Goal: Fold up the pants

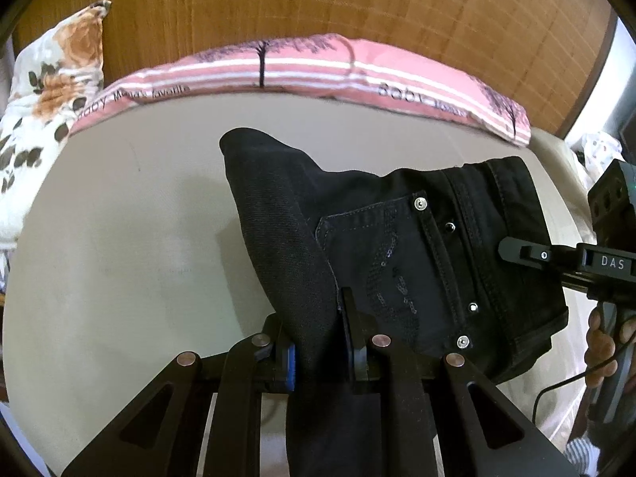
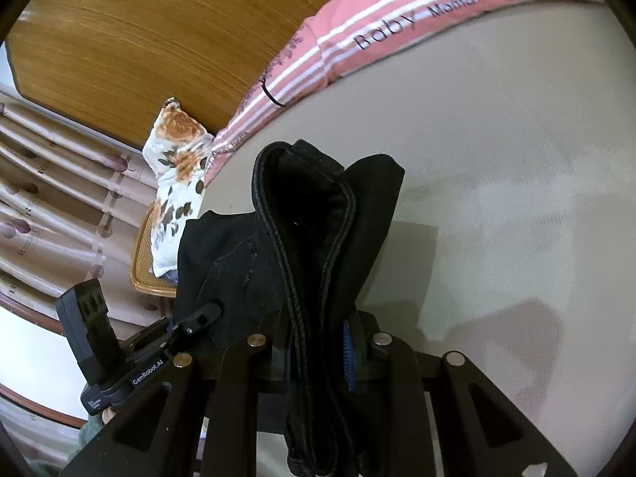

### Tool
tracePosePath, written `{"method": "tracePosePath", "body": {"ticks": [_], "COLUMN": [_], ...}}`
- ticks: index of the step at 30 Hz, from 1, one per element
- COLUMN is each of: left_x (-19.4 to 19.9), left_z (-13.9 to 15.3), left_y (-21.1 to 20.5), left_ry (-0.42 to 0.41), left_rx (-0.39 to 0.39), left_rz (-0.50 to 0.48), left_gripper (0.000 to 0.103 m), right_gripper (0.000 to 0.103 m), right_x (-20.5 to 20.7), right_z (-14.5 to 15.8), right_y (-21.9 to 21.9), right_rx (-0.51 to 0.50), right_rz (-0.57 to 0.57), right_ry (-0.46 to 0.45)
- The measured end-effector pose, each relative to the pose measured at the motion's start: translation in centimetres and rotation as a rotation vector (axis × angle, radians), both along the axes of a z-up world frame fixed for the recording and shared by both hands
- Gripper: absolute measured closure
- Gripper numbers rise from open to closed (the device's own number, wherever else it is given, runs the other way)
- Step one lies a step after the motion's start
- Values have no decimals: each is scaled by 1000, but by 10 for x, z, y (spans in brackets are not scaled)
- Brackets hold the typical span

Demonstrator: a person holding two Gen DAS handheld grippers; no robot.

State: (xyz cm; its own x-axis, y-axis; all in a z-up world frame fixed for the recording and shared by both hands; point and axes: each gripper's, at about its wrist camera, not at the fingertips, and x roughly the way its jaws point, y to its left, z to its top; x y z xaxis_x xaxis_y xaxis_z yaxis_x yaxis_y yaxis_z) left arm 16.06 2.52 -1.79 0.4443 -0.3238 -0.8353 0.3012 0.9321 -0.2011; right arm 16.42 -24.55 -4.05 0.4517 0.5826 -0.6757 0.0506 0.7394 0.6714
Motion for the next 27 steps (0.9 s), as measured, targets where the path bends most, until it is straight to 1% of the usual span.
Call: {"method": "tracePosePath", "body": {"ticks": [5,12,16,23,27], "left_x": [36,70,86,118,137], "left_z": [2,-1,-5,-13,-14], "left_y": [11,26,33,37,32], "left_ry": [-18,-18,-17,-11,-30], "left_rx": [-3,5,6,11,22], "left_rz": [10,29,41,35,20], "left_gripper": [86,86,86,85,85], "right_gripper": [85,85,85,85,85], "right_x": [35,73,89,115,129], "right_z": [3,-1,-4,-10,-9], "right_y": [11,27,34,38,35], "right_rx": [-12,-15,-11,-10,-18], "right_rz": [15,29,32,21,5], "right_ry": [-4,5,9,24,13]}}
